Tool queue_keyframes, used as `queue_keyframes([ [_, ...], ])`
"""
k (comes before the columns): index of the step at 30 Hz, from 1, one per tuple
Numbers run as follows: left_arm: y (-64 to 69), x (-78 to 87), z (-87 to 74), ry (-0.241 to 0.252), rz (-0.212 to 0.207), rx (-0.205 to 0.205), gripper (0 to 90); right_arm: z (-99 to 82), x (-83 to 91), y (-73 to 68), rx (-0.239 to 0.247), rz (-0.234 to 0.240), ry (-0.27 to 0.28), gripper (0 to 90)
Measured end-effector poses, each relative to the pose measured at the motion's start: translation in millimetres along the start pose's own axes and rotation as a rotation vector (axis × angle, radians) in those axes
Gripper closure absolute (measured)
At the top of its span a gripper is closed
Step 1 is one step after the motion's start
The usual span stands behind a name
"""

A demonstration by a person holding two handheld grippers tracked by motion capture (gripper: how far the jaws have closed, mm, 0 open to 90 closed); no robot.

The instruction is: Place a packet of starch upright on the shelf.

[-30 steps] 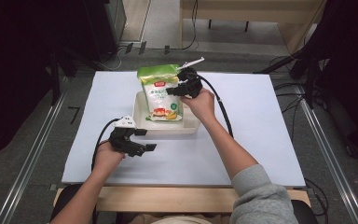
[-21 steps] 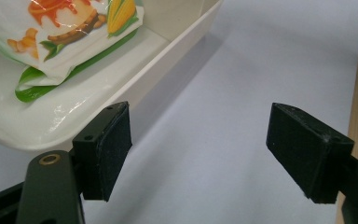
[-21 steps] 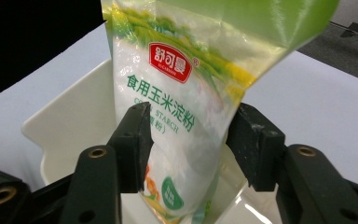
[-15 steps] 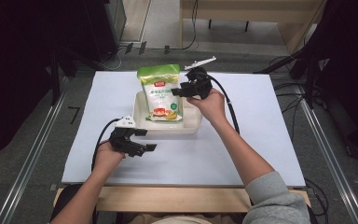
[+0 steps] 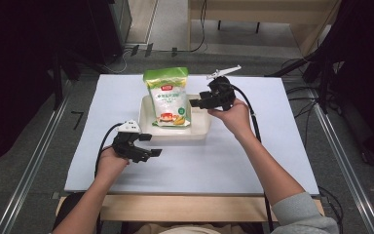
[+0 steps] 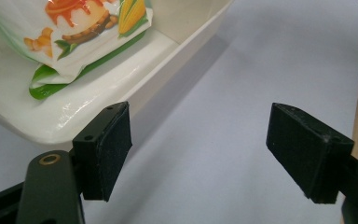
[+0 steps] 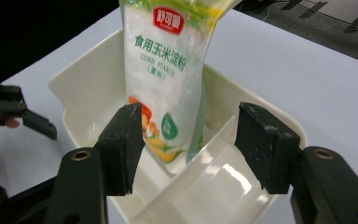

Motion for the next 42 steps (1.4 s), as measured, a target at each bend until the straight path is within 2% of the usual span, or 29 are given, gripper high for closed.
queue_keyframes([
  [6, -1.0, 0.2, -0.1, -0.005, 0.008, 0.0, 22.7, -16.3, 16.8, -7.6, -0.003, 0.021, 0.004, 40.9],
  [9, 0.2, -0.1, 0.0, -0.002, 0.003, -0.001, 22.8, -25.7, 24.5, -12.9, 0.011, 0.007, 0.002, 39.4],
  [14, 0.6, -0.5, 0.0, -0.01, 0.009, -0.007, 22.7, -44.2, 33.7, -18.8, 0.029, 0.021, 0.003, 39.0],
  [18, 1.1, -0.4, 0.0, -0.012, 0.005, -0.006, 22.7, -61.6, 45.9, -19.7, 0.027, 0.031, 0.022, 38.8],
  [26, 2.6, -1.3, 0.0, -0.014, 0.003, -0.01, 22.7, -90.9, 65.5, -16.8, 0.019, 0.022, 0.042, 36.1],
  [34, 4.1, -0.7, 0.2, -0.018, 0.006, -0.024, 22.7, -115.2, 70.6, -13.0, -0.013, 0.03, 0.046, 31.8],
  [37, 4.8, -1.0, 0.4, -0.025, 0.006, -0.031, 22.7, -124.0, 67.8, -10.7, -0.004, 0.021, 0.001, 28.3],
  [39, 5.2, -1.3, 0.4, -0.02, 0.0, -0.031, 22.7, -130.2, 65.1, -8.9, -0.008, -0.002, -0.031, 28.0],
  [42, 4.8, -1.5, 0.5, -0.025, 0.0, -0.03, 22.7, -137.2, 60.7, -5.9, -0.014, -0.002, -0.028, 25.6],
])
Point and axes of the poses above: each handheld gripper's, and its own axes: x roughly backward along the jaws, z roughly out of its top, y roughly to its right, the point moved 2 cm from there along -x, roughly forward along the jaws, and after that the axes turned 14 degrees about z, right-handed, at the moved point
